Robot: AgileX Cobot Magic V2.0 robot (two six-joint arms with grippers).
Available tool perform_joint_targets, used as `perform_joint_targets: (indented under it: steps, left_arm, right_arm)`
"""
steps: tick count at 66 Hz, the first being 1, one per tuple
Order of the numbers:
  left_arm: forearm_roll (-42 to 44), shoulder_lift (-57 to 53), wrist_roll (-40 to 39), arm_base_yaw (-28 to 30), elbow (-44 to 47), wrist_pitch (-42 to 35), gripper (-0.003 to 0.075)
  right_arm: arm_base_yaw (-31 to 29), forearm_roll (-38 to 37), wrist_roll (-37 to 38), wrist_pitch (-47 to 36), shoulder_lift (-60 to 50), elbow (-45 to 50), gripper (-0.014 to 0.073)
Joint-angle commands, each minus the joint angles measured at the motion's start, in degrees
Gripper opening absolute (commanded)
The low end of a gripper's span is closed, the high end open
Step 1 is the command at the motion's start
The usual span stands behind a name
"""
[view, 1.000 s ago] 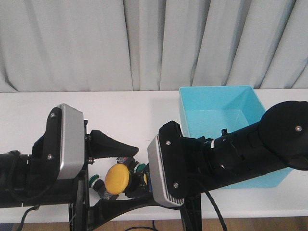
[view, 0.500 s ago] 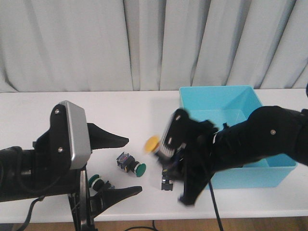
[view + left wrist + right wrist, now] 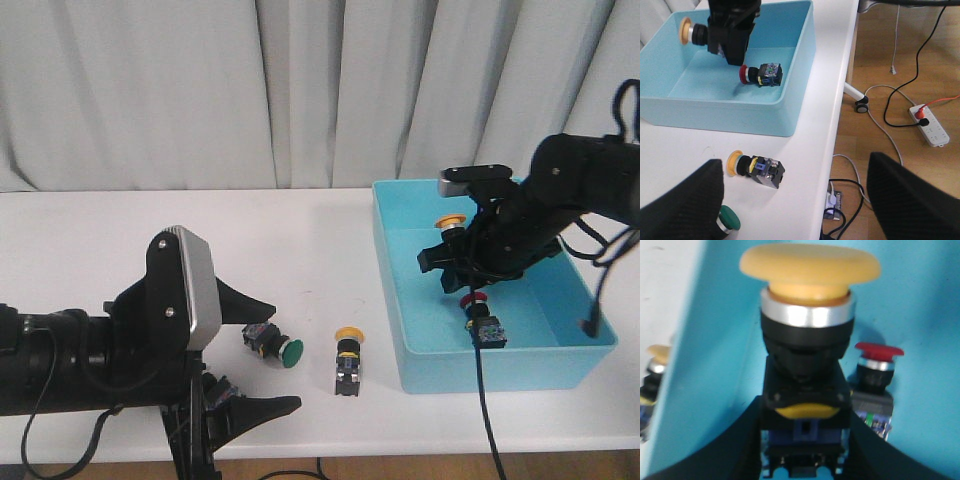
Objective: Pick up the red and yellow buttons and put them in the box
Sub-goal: 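Carry the yellow button into the blue box and release it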
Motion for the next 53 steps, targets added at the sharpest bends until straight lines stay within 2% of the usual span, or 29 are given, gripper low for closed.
perform_joint_targets:
  steps: [1, 14, 28, 53]
  left_arm:
    - [-2.48, -1.0, -0.68, -0.36, -1.37, -0.11, 0.057]
    - [-2.48, -1.0, -0.68, -0.36, -1.37, -0.11, 0.057]
    - [-2.54, -1.0, -0.68, -0.36, -1.37, -0.1, 0.057]
    - [-2.54, -1.0, -0.68, -0.36, -1.37, -0.1, 0.057]
  right_arm:
    - [-0.35, -0.66, 0.44, 0.91, 2.09, -6.49, 0.0171]
    - [-0.16, -0.66, 0.55, 4.87, 11.26, -14.62, 0.0178]
    - [-0.16, -0.87, 0.5, 6.69, 16.06, -17.59, 0.0206]
    - [-0.16, -1.04, 0.06, 7.49, 16.24, -17.61, 0.0391]
